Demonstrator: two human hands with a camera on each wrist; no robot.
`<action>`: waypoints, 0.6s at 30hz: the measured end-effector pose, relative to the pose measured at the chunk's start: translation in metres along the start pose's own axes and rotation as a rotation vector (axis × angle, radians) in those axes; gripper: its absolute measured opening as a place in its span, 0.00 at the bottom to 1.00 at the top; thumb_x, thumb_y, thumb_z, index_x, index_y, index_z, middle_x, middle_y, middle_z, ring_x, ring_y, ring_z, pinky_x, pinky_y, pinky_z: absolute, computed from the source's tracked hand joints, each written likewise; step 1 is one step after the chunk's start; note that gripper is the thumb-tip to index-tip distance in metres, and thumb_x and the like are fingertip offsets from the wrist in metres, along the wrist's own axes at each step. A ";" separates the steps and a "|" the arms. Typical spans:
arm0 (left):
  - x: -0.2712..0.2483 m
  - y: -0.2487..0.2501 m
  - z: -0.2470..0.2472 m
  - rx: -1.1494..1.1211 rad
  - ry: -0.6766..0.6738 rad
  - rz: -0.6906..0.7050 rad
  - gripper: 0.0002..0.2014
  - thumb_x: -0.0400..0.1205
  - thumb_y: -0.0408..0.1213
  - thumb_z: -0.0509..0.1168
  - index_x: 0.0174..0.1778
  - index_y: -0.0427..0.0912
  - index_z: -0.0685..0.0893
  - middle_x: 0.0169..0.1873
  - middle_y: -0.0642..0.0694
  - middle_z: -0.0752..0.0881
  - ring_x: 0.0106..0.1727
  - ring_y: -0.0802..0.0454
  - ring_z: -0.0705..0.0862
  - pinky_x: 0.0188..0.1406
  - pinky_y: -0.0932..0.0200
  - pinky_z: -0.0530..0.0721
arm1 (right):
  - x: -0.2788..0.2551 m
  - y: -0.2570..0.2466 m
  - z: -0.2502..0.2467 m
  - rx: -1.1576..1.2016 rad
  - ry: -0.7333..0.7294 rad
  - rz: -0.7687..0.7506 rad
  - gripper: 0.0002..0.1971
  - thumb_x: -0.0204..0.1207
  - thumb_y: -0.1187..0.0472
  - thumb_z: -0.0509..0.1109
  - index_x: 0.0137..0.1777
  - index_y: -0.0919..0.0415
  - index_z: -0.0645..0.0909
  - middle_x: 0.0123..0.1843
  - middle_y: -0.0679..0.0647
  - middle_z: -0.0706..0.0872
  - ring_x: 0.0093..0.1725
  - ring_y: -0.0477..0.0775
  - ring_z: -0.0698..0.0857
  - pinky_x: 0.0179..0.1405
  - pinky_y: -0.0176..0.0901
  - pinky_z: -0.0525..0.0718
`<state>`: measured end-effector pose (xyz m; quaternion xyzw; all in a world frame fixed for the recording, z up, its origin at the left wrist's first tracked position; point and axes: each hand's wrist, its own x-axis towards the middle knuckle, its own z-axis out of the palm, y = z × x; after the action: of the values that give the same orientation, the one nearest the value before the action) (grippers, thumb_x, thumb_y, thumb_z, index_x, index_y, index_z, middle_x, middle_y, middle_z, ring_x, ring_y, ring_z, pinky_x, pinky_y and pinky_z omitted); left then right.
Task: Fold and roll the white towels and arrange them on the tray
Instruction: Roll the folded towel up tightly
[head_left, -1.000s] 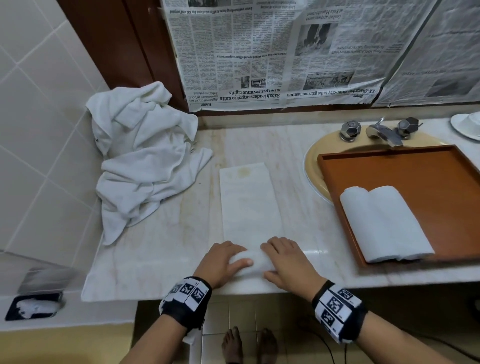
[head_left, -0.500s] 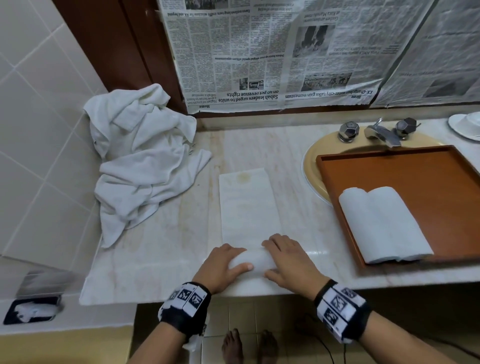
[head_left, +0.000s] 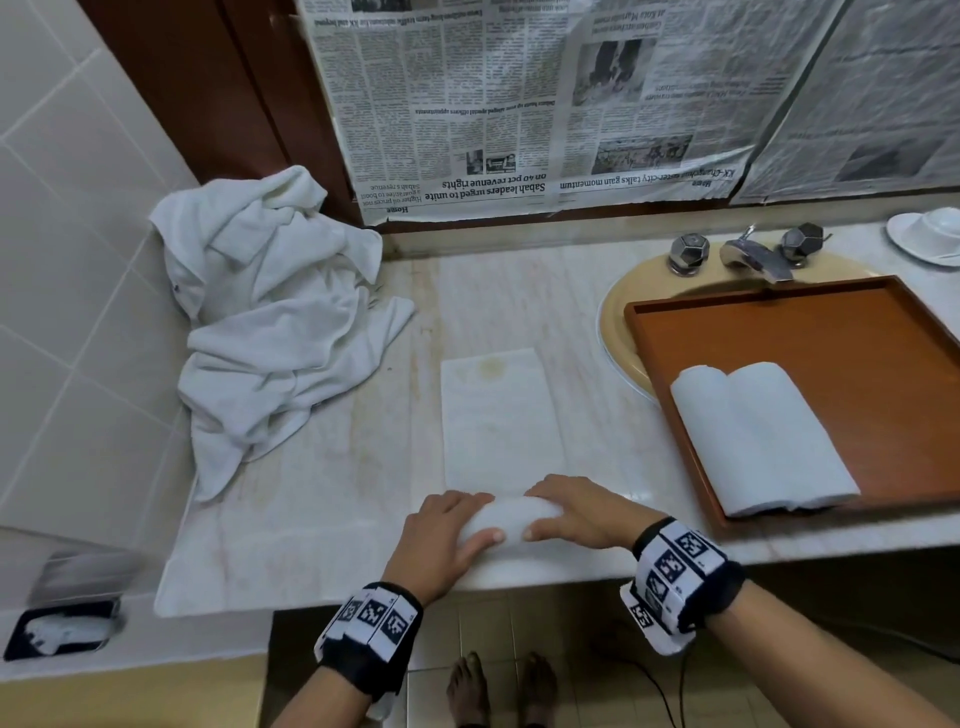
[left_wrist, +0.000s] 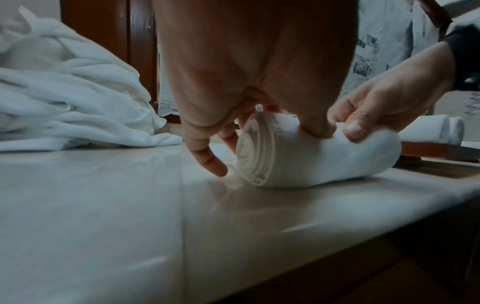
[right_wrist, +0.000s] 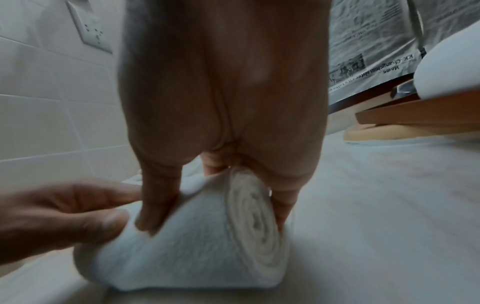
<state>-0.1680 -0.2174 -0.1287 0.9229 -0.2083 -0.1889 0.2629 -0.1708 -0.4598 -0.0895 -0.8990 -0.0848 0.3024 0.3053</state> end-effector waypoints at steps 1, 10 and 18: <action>0.003 -0.005 0.002 -0.034 -0.021 -0.013 0.42 0.72 0.82 0.42 0.73 0.63 0.77 0.65 0.58 0.81 0.66 0.54 0.75 0.66 0.48 0.75 | -0.002 0.000 0.004 -0.041 0.074 -0.022 0.28 0.78 0.41 0.72 0.74 0.54 0.75 0.68 0.51 0.77 0.66 0.51 0.75 0.64 0.41 0.71; 0.018 -0.001 -0.009 -0.304 0.035 -0.023 0.33 0.74 0.72 0.57 0.67 0.56 0.82 0.62 0.54 0.80 0.64 0.58 0.78 0.68 0.58 0.74 | 0.006 -0.001 0.020 -0.111 0.232 -0.045 0.28 0.74 0.41 0.75 0.69 0.55 0.79 0.60 0.51 0.77 0.60 0.52 0.76 0.61 0.44 0.73; 0.024 -0.012 -0.010 -0.143 -0.081 -0.041 0.32 0.70 0.78 0.61 0.65 0.65 0.82 0.51 0.56 0.81 0.56 0.56 0.78 0.54 0.61 0.73 | 0.005 -0.009 0.007 -0.315 0.203 0.028 0.34 0.75 0.34 0.70 0.73 0.57 0.75 0.67 0.53 0.75 0.67 0.56 0.72 0.66 0.50 0.74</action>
<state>-0.1393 -0.2156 -0.1332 0.8976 -0.1858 -0.2456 0.3154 -0.1707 -0.4472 -0.0911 -0.9627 -0.0871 0.1973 0.1633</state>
